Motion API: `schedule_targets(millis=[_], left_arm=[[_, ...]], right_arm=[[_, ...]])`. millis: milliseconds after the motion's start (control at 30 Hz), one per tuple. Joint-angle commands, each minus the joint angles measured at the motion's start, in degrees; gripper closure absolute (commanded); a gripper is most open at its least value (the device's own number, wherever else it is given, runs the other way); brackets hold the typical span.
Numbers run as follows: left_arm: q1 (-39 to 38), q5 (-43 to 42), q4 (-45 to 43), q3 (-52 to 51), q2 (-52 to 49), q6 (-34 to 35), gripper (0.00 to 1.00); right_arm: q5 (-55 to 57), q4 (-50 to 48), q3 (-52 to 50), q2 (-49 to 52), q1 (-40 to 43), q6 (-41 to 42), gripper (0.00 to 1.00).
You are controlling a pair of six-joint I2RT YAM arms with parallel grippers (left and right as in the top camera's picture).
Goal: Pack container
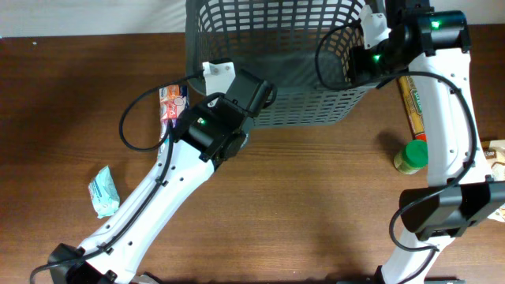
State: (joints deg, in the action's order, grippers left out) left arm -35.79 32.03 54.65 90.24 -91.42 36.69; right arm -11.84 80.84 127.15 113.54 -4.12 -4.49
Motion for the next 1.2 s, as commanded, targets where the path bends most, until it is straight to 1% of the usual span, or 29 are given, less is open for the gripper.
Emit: schedule_targets(millis=[0,167,233,333,400,433,467,667,833,867,933,967,1033,1067,1133,1167], left_arm=[[0.90,2.12,0.04,0.90,-0.52,-0.28,0.95],[1.36,2.08,0.26,0.90,-0.52,-0.28,0.92],[1.36,2.05,0.57,0.90,-0.52,-0.28,0.85],[1.29,2.05,0.90,0.90,-0.52,-0.28,0.79],[1.29,1.84,0.94,0.90,-0.52,-0.28,0.72],[1.29,1.88,0.94,0.90,-0.50,-0.28,0.69],[1.29,1.88,0.94,0.90,-0.50,-0.28,0.67],[1.27,1.86,0.94,0.90,-0.50,-0.31,0.66],[0.39,1.88,0.90,0.96,-0.46,-2.75,0.65],[0.20,1.88,0.87,0.96,-0.46,-3.48,0.64],[-0.28,1.90,0.87,1.03,-0.26,-4.59,0.62],[-0.55,1.90,0.87,1.03,-0.09,-5.05,0.61],[-1.05,1.88,0.87,1.07,0.42,-5.53,0.59],[-1.70,1.95,0.87,1.07,1.31,-5.53,0.57],[-2.27,2.01,0.87,1.07,2.51,-5.53,0.54],[-2.56,2.12,0.87,1.07,3.23,-5.53,0.51]], right_arm=[[0.13,0.39,-0.74,0.42,-1.55,0.26,0.96],[0.94,0.37,-0.74,0.42,-1.60,0.26,0.96],[1.40,0.37,-0.74,0.42,-1.60,0.26,0.96],[1.36,0.13,-0.74,0.42,-1.60,0.26,0.96],[1.33,-0.31,-0.72,0.42,-1.60,0.28,0.96],[1.33,-0.55,-0.72,0.42,-1.60,0.28,0.95],[1.33,-1.16,-0.72,0.42,-1.60,0.31,0.89],[1.29,-1.42,-0.61,0.39,-1.60,0.33,0.87],[-0.61,-1.64,2.69,0.42,-1.60,0.50,0.80],[-1.20,-1.68,3.78,0.39,-1.60,0.48,0.77],[-2.19,-1.55,6.97,0.42,-1.60,0.50,0.63],[-2.80,-1.51,8.74,0.39,-1.60,0.50,0.60],[-3.19,-0.81,12.52,0.39,-1.60,0.52,0.48],[-3.17,0.11,16.09,0.39,-1.60,0.52,0.34],[-3.17,1.22,19.43,0.39,-1.60,0.50,0.20],[-3.15,1.81,21.16,0.39,-1.60,0.50,0.16]])
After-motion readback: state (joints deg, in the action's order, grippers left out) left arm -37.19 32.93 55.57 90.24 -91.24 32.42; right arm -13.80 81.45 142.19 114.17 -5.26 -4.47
